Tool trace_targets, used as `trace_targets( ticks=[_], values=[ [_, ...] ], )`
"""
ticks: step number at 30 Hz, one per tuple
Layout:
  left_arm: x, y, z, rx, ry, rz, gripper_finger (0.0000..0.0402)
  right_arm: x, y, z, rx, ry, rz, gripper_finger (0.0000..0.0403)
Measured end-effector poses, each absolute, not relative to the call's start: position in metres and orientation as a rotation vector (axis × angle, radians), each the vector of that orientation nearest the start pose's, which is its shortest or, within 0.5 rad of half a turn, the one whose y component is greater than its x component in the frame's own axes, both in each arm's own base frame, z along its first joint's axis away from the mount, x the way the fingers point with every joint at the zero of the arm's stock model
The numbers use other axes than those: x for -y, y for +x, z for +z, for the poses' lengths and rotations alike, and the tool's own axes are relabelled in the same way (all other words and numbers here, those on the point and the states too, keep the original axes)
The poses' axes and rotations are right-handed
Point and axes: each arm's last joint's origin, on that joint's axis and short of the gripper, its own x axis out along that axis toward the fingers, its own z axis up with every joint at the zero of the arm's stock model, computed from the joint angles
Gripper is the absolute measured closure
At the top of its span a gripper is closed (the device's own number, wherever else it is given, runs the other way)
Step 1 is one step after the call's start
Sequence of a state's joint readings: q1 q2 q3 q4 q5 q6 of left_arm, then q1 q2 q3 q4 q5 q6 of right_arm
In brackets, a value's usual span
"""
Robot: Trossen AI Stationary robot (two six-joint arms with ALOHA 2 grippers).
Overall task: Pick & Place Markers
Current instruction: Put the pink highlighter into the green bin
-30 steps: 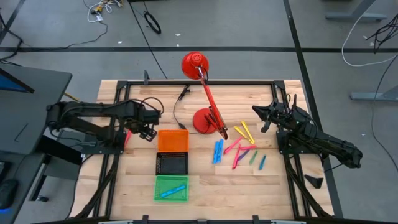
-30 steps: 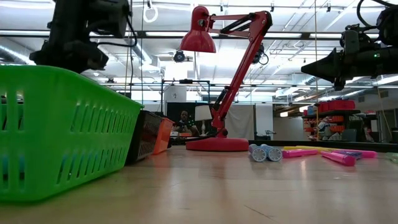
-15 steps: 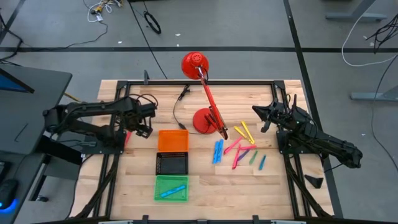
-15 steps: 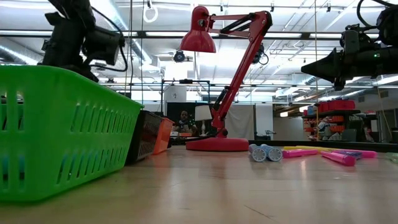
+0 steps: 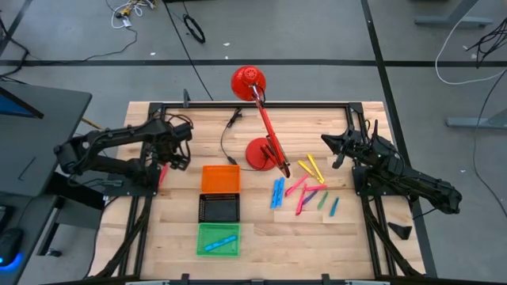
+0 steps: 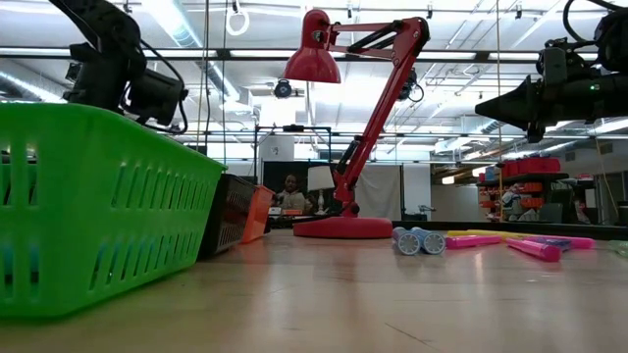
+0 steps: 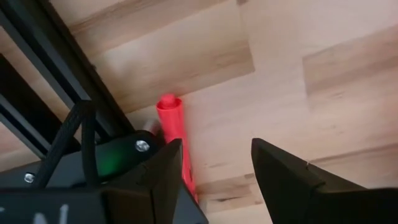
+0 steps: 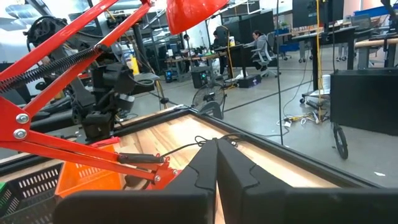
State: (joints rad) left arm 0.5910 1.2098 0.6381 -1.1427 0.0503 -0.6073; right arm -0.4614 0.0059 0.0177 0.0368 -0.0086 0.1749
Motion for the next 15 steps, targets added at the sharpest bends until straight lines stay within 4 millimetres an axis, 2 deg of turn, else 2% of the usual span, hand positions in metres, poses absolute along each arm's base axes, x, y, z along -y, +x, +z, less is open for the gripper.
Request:
trace_targets(
  ticks=[7,15],
  values=[
    [-0.091,0.117,0.163,-1.491,-1.032,0.928,0.0202,0.043,0.087,0.173,0.087,0.160,-0.447,0.0392],
    [-0.099,0.111,0.162,-1.465,-1.066,0.952,0.0202,0.043,0.087,0.173,0.087,0.161,-0.447,0.0392]
  ],
)
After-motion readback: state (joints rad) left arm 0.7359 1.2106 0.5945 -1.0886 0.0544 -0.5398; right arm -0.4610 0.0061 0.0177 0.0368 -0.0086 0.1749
